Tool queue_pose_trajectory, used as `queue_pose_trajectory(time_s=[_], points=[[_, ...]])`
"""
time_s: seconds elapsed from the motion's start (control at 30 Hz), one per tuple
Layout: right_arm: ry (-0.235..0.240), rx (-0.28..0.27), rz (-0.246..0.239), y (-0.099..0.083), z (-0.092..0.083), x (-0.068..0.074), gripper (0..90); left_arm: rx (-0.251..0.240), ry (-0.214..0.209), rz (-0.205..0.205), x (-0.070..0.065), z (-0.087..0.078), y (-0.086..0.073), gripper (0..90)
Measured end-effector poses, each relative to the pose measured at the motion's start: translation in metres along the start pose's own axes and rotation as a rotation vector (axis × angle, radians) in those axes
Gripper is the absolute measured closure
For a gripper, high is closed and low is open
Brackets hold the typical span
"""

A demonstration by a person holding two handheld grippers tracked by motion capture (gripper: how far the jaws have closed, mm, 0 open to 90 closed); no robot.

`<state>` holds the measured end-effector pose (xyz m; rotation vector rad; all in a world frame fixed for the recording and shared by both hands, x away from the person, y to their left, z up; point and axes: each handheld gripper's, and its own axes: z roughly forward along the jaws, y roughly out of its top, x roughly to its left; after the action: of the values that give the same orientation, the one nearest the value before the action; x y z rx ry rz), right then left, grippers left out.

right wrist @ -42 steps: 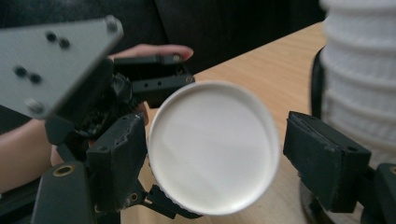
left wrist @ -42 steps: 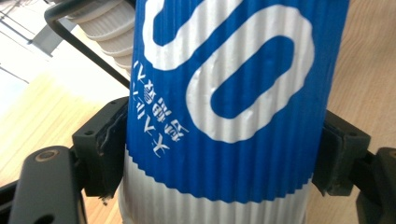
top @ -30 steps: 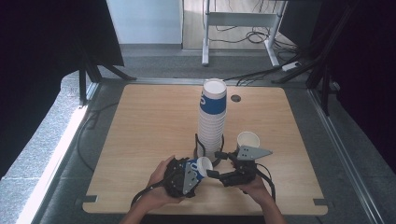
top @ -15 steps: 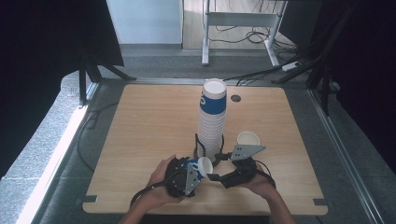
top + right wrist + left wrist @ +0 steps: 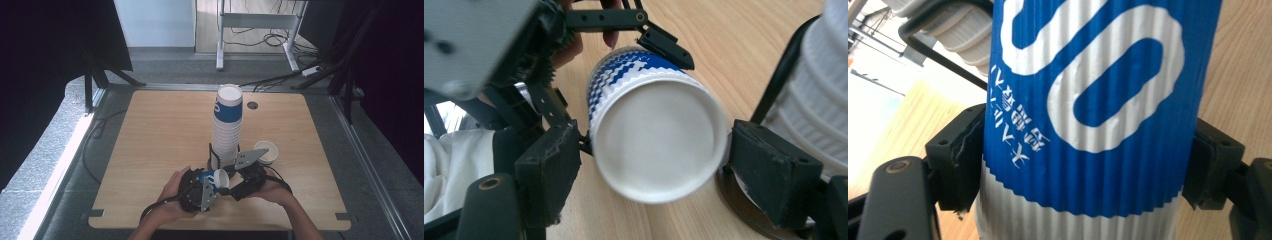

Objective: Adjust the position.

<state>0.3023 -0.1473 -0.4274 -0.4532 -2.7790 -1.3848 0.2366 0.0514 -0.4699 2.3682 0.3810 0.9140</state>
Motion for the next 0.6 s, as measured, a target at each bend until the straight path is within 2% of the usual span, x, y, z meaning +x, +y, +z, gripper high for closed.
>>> queue_pose_trajectory(time_s=[0.3,0.37,0.47,0.6], points=[[0.050,-0.029,0.031,-0.004,0.013,-0.003,26.7,-0.008,-0.012,-0.005,-0.002,0.000,0.001,18.9],[0.062,-0.048,0.038,-0.006,0.012,-0.004,27.6,-0.018,-0.025,-0.027,-0.001,0.000,0.000,17.6],[0.071,-0.070,0.045,-0.009,0.010,-0.005,27.9,-0.022,-0.020,-0.053,0.000,0.000,0.001,12.6],[0.086,-0.135,0.075,-0.016,0.002,-0.008,28.0,-0.054,-0.036,-0.105,0.004,-0.001,-0.001,5.9]])
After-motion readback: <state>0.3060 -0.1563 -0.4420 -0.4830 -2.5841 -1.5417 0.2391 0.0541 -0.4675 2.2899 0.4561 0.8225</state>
